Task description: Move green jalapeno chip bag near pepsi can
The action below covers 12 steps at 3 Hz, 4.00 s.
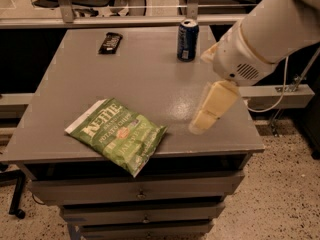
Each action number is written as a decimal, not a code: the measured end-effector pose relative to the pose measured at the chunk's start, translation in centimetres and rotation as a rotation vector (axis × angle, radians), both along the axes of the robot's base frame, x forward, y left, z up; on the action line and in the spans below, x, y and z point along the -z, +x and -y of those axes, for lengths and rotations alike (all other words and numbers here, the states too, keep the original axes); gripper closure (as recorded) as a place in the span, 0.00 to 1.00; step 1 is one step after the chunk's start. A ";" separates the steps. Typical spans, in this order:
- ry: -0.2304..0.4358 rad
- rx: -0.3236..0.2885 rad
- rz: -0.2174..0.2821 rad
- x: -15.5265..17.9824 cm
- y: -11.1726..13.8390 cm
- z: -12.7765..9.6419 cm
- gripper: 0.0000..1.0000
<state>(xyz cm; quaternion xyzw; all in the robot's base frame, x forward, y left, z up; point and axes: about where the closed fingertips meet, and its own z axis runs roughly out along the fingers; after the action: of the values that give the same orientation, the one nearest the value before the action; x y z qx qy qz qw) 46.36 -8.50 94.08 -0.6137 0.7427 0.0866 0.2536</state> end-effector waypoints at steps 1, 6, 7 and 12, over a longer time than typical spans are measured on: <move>0.089 -0.039 0.001 1.8 0.7 -4.7 0.00; 0.223 -0.074 -0.135 10.8 -0.6 -12.4 0.17; 0.226 -0.061 -0.145 11.3 -0.6 -12.3 0.41; 0.204 0.054 0.033 2.9 4.8 -5.2 1.00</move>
Offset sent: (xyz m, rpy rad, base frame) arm 0.0183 0.1158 -0.0697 0.2199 0.0547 0.0821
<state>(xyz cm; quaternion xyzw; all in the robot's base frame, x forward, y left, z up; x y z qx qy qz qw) 51.21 -3.27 91.22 -0.5659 0.7420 0.1446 0.3290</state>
